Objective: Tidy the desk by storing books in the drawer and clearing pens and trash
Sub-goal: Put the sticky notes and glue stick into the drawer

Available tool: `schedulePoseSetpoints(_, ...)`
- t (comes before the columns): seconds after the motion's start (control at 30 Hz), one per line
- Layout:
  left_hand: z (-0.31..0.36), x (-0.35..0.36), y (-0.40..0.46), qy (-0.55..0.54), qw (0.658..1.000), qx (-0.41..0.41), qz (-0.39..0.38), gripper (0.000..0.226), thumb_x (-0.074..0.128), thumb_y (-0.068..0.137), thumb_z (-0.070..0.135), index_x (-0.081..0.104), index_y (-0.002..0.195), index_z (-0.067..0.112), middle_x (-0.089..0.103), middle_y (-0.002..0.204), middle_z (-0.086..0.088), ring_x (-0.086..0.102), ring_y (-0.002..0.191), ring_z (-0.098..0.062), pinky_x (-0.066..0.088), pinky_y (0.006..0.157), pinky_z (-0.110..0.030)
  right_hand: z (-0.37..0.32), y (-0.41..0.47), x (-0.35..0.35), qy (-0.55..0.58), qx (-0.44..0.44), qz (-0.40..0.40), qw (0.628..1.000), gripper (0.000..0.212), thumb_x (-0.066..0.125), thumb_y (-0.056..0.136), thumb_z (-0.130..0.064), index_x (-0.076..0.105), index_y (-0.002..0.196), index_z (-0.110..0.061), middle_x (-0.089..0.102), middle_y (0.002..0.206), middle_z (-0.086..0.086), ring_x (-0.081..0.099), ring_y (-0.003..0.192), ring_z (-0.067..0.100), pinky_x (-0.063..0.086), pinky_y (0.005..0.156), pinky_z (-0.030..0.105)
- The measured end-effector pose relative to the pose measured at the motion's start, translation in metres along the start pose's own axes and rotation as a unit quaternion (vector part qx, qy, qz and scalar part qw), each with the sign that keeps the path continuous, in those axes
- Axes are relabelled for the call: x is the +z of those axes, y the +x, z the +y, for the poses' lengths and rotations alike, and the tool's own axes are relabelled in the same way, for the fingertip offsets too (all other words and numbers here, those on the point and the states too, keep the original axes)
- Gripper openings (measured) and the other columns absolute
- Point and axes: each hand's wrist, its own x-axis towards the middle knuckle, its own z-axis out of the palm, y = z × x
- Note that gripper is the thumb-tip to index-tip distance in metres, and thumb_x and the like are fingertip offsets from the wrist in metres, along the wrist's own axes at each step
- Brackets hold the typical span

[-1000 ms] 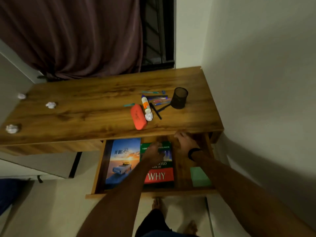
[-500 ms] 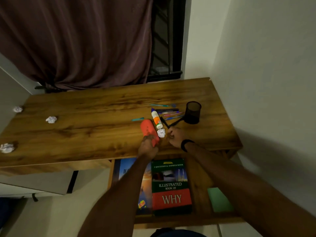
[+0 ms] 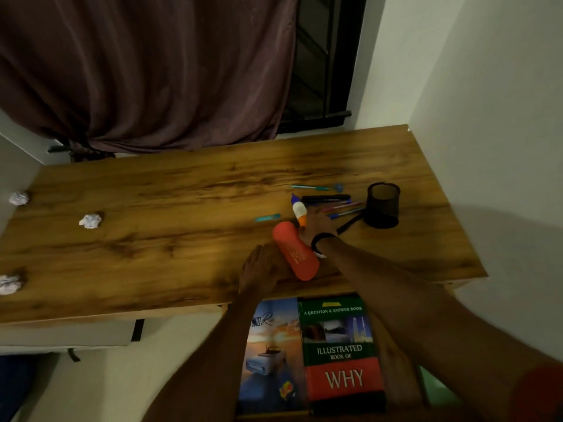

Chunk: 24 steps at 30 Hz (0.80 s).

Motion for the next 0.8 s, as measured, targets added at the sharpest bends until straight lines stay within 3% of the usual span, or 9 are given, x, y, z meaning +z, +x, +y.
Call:
schedulePoseSetpoints(0.1,-0.016,0.015,0.007,0.105,0.992,0.004,-0.066,0.073,0.037,0.098,0.037,-0.004,0.153,0.014,-0.008,0.162,-0.006,-0.007,0.15,-0.024,0.0,0.119,-0.052,0.001,0.004,0.003,-0.006,-0.007,-0.016,1.0,0.07,0.054,0.094,-0.029,0.021,0.147,0.003,0.032,0.147,0.028,0.045,0.128,0.042,0.044,0.1,0.047)
schedulePoseSetpoints(0.27,-0.019,0.032,0.001,0.101,0.994,0.005,-0.031,0.073,0.028,0.099,0.046,-0.013,0.152,0.018,-0.017,0.161,-0.003,-0.018,0.148,-0.022,-0.011,0.116,-0.054,0.012,-0.002,-0.002,0.076,-0.039,0.045,0.995,0.051,0.052,0.094,-0.023,0.034,0.138,-0.005,0.046,0.135,0.02,0.053,0.117,0.037,0.047,0.09,0.044)
schedulePoseSetpoints(0.43,-0.02,0.041,0.001,0.101,0.995,0.0,0.007,0.071,0.025,0.099,0.049,-0.011,0.152,0.021,-0.014,0.162,-0.002,-0.015,0.149,-0.022,-0.009,0.117,-0.054,0.038,-0.036,-0.011,0.219,-0.054,0.065,0.972,0.054,0.059,0.093,-0.03,0.036,0.14,-0.016,0.053,0.13,0.008,0.055,0.114,0.024,0.047,0.089,0.035)
schedulePoseSetpoints(0.57,-0.013,0.057,-0.009,0.089,0.995,-0.019,0.038,0.072,0.029,0.098,0.049,-0.006,0.153,0.019,-0.008,0.163,-0.003,-0.01,0.15,-0.023,-0.006,0.118,-0.054,0.073,-0.079,-0.017,0.268,-0.088,0.098,0.954,0.045,0.057,0.095,-0.028,0.046,0.134,-0.009,0.059,0.119,0.012,0.059,0.105,0.026,0.044,0.081,0.025)
schedulePoseSetpoints(0.67,-0.008,0.07,-0.023,0.083,0.994,-0.016,0.063,0.071,0.029,0.098,0.048,-0.001,0.154,0.017,-0.004,0.163,-0.006,-0.006,0.15,-0.026,-0.003,0.118,-0.054,0.104,-0.104,-0.022,0.288,-0.091,0.132,0.944,0.046,0.054,0.095,-0.036,0.046,0.131,-0.01,0.058,0.118,0.013,0.057,0.105,0.025,0.047,0.085,0.036)
schedulePoseSetpoints(0.8,0.007,0.086,-0.049,0.025,0.996,-0.028,0.083,0.068,0.035,0.1,0.039,0.005,0.153,0.009,0.002,0.162,-0.011,-0.002,0.15,-0.029,0.004,0.121,-0.049,0.141,-0.135,-0.033,0.329,-0.038,0.134,0.934,0.052,0.06,0.093,-0.029,0.04,0.138,-0.013,0.057,0.128,0.008,0.057,0.111,0.02,0.048,0.092,0.036)
